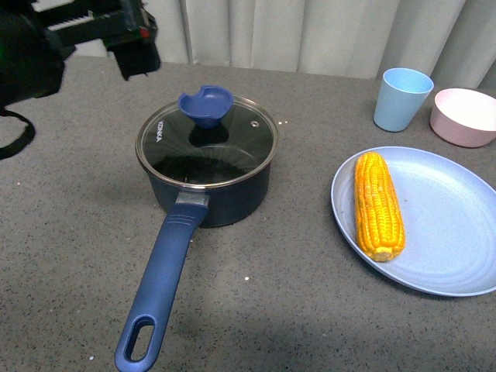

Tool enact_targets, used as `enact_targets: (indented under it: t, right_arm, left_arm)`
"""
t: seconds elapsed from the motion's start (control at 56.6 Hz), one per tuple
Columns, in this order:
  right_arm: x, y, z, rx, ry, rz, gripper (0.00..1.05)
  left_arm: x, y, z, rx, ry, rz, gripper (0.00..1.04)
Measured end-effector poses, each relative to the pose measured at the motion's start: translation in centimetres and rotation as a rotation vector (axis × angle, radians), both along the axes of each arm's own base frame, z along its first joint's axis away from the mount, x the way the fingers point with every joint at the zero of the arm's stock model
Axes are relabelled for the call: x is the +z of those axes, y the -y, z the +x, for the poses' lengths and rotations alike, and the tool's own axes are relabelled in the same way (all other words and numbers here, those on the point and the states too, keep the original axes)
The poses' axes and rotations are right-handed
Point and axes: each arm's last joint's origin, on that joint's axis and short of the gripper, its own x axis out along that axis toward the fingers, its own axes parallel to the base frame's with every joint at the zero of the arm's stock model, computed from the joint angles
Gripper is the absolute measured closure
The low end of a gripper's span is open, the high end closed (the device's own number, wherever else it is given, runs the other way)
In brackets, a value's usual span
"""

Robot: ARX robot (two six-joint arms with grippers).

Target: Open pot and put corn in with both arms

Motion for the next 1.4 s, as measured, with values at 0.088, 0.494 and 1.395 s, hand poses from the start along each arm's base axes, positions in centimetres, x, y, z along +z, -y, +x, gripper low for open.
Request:
enact_targets:
  t: [0.088, 0.494, 1.395]
  right_arm:
    - [0.0, 0.0, 0.0, 0.000, 0.000, 0.000, 0.09]
    - [0.0, 0.0, 0.0, 0.000, 0.000, 0.000, 0.09]
    - [0.0, 0.0, 0.0, 0.000, 0.000, 0.000, 0.09]
  left_arm:
    - [-0.8, 1.1, 1.0, -0.024, -0.011, 0.013, 0.07]
    - [-3.5, 4.3, 2.8, -0.128, -0.048, 0.060, 0.07]
    - [-3.9, 4.3, 3.7, -0.149, -0.011, 0.129, 0.44]
